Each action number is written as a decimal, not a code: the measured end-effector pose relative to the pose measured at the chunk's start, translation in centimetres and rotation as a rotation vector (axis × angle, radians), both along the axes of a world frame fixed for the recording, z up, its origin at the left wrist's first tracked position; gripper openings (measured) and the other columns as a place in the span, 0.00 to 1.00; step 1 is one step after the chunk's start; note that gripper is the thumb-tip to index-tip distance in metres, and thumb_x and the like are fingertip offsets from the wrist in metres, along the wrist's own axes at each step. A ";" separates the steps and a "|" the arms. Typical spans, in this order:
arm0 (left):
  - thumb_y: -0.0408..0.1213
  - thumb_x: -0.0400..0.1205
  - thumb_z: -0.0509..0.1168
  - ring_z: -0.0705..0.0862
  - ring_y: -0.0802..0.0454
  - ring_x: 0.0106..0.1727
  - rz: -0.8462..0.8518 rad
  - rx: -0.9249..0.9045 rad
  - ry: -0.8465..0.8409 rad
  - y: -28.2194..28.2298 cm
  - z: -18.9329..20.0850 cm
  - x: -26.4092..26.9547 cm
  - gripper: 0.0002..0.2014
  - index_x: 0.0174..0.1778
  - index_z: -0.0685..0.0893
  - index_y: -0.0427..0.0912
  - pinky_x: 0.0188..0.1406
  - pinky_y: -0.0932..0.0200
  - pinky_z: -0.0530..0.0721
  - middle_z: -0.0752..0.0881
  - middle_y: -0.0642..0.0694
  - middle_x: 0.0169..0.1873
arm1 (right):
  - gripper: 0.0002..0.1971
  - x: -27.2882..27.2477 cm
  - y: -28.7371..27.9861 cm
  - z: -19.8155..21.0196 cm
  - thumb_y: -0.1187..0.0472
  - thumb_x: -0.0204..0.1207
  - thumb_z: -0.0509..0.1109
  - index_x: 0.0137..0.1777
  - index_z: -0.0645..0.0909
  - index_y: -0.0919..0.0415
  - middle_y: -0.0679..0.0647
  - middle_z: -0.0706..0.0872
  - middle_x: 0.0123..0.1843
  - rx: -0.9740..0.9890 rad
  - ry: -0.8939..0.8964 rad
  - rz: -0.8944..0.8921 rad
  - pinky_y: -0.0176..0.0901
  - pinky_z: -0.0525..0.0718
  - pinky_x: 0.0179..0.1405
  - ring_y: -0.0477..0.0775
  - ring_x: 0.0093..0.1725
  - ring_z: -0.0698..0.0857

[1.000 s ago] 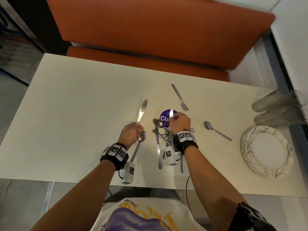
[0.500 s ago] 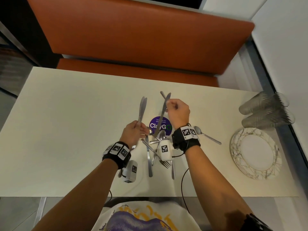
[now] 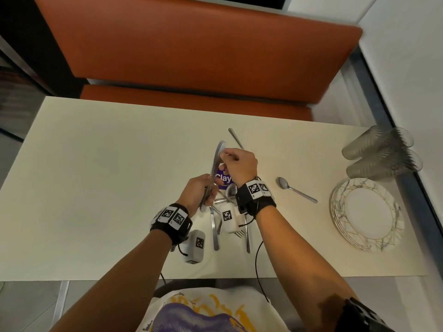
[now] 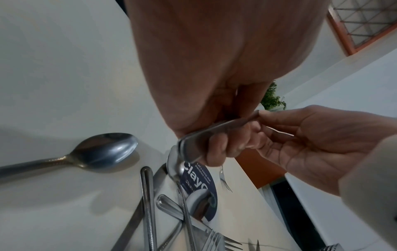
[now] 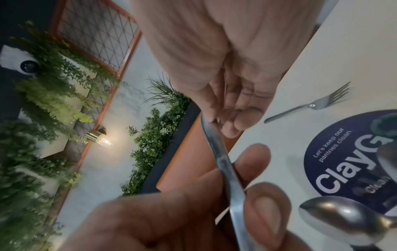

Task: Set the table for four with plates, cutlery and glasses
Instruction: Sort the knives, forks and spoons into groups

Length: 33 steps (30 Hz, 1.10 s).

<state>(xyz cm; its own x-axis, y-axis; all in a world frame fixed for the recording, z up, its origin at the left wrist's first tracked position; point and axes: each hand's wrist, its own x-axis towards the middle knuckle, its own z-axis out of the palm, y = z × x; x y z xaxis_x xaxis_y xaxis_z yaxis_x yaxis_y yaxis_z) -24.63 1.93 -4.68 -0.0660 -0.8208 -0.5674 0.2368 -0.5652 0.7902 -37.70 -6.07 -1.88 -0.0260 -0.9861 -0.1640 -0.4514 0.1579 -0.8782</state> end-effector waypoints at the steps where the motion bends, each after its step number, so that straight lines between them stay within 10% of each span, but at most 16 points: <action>1: 0.34 0.89 0.56 0.71 0.50 0.23 0.006 0.008 0.022 0.1 0.1 0.1 0.16 0.57 0.86 0.28 0.27 0.55 0.67 0.79 0.43 0.26 | 0.07 -0.1 0.0 0.1 0.61 0.79 0.73 0.53 0.91 0.59 0.52 0.93 0.38 0.028 -0.022 0.002 0.42 0.92 0.41 0.47 0.31 0.91; 10: 0.37 0.86 0.57 0.72 0.45 0.21 -0.016 0.010 -0.002 1.0 -0.1 0.8 0.18 0.51 0.88 0.26 0.23 0.57 0.70 0.76 0.42 0.25 | 0.09 0.5 0.6 0.5 0.63 0.81 0.71 0.58 0.87 0.63 0.58 0.92 0.37 0.107 -0.053 0.023 0.40 0.91 0.37 0.50 0.31 0.91; 20: 0.43 0.88 0.52 0.56 0.57 0.17 0.025 0.210 -0.032 1.7 -1.2 1.9 0.18 0.31 0.69 0.47 0.16 0.65 0.51 0.64 0.52 0.22 | 0.16 1.4 1.3 -0.9 0.62 0.79 0.71 0.66 0.81 0.51 0.54 0.93 0.40 0.134 -0.123 0.117 0.50 0.93 0.41 0.54 0.35 0.92; 33: 0.41 0.84 0.56 0.58 0.54 0.19 0.054 0.154 -0.201 5.2 -2.9 3.5 0.17 0.28 0.70 0.46 0.17 0.65 0.57 0.66 0.50 0.22 | 0.07 -1.4 8.1 -10.4 0.61 0.73 0.75 0.49 0.81 0.53 0.51 0.84 0.50 0.207 0.722 0.556 0.50 0.88 0.52 0.53 0.49 0.85</action>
